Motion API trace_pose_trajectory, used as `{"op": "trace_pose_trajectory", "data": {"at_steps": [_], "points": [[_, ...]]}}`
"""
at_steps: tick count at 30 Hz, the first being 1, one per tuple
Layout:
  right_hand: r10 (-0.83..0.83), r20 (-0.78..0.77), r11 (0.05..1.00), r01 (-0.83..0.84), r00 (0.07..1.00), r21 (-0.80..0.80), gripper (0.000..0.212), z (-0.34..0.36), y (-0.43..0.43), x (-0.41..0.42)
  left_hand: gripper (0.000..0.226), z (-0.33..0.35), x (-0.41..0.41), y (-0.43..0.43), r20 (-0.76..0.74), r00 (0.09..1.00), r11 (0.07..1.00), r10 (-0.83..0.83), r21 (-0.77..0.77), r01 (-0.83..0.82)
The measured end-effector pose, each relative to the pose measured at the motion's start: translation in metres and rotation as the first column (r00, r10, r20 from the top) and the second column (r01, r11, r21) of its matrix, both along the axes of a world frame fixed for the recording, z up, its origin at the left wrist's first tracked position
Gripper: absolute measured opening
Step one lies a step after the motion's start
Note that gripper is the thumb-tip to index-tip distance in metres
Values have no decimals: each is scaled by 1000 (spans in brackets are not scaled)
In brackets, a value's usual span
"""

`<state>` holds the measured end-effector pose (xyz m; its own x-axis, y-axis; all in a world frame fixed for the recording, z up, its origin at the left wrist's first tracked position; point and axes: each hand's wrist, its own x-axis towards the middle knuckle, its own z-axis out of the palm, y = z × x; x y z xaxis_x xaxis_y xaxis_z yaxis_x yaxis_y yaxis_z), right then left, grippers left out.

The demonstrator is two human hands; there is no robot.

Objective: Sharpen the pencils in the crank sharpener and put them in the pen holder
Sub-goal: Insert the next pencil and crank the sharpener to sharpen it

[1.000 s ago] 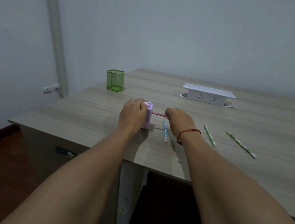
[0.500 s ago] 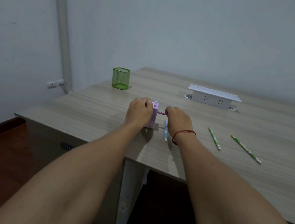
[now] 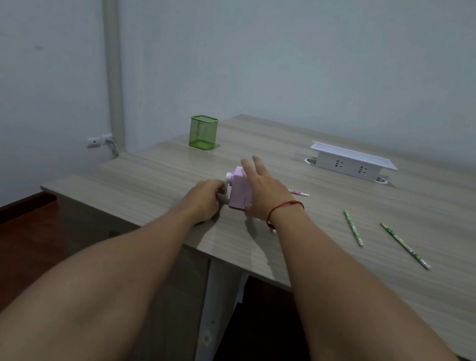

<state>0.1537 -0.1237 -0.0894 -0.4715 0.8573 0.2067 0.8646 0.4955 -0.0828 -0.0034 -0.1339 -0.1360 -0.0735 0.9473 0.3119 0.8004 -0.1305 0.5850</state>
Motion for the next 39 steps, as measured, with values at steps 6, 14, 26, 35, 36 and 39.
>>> {"op": "trace_pose_trajectory", "data": {"at_steps": [6,14,26,35,36,39], "points": [[-65,70,998,62,995,33,98,-3,2,-17,18,3,-7,0,-137,990,1000,-13,22,17],[-71,-14,997,71,997,25,90,-7,6,-24,20,7,-12,3,-206,977,998,-55,0,56],[-74,-17,996,75,997,42,69,-8,7,-26,18,14,-17,17,-426,898,992,-107,-111,66],[-41,-8,999,41,999,12,70,-2,6,-24,22,22,-20,34,-556,831,995,-31,58,76],[-51,-5,999,51,999,11,68,-2,6,-24,22,30,-19,37,-544,839,993,-5,95,67],[-129,-8,991,130,992,28,52,0,9,-31,22,57,-18,39,-551,835,978,-3,172,118]]}}
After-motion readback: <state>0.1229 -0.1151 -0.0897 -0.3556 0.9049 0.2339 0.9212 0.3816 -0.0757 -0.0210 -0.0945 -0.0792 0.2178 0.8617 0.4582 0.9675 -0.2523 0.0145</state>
